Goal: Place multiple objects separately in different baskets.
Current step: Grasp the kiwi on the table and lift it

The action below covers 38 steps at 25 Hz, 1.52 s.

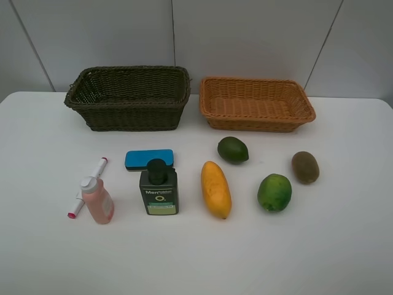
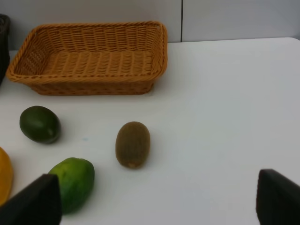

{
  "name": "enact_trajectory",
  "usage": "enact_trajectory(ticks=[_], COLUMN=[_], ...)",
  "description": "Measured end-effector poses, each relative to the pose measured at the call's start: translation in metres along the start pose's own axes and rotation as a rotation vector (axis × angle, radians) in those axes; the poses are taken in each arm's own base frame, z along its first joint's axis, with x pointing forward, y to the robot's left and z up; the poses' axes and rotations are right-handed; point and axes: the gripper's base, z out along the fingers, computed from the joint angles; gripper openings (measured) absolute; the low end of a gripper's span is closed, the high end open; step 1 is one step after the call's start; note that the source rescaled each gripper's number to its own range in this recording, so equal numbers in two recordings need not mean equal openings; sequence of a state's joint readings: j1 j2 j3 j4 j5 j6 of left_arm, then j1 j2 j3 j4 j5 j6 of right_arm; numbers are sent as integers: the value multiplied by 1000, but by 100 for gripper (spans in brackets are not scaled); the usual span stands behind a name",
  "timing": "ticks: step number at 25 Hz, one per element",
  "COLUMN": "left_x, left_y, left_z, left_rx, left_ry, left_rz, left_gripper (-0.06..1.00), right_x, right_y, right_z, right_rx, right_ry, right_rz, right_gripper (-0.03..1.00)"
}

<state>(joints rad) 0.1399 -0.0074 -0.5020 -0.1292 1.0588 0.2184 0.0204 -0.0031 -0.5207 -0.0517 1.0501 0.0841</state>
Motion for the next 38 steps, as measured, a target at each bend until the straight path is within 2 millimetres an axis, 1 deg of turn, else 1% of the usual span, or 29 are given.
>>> enact_trajectory(ticks=[13, 15, 20, 22, 24, 28, 30, 34, 38], left_x=[0, 0, 0, 0, 0, 0, 0, 0, 0], left_y=[0, 0, 0, 0, 0, 0, 0, 0, 0], left_z=[0, 0, 0, 0, 0, 0, 0, 0, 0], left_rx=[0, 0, 0, 0, 0, 0, 0, 0, 0], left_ry=[0, 0, 0, 0, 0, 0, 0, 0, 0], left_rz=[0, 0, 0, 0, 0, 0, 0, 0, 0], left_gripper=[100, 100, 100, 100, 100, 100, 100, 100, 100], right_x=[-2, -8, -37, -48, -59, -77, -84, -92, -93], right_y=[0, 1, 3, 5, 6, 9, 11, 14, 18], right_z=[0, 3, 18, 30, 46, 82, 107, 151, 194], right_rx=[-1, 0, -1, 0, 1, 0, 0, -6, -15], right_ry=[-6, 10, 33, 66, 105, 159, 208, 267, 354], right_rz=[0, -1, -6, -9, -12, -18, -21, -19, 7], right_gripper=[100, 100, 100, 100, 100, 100, 100, 100, 100])
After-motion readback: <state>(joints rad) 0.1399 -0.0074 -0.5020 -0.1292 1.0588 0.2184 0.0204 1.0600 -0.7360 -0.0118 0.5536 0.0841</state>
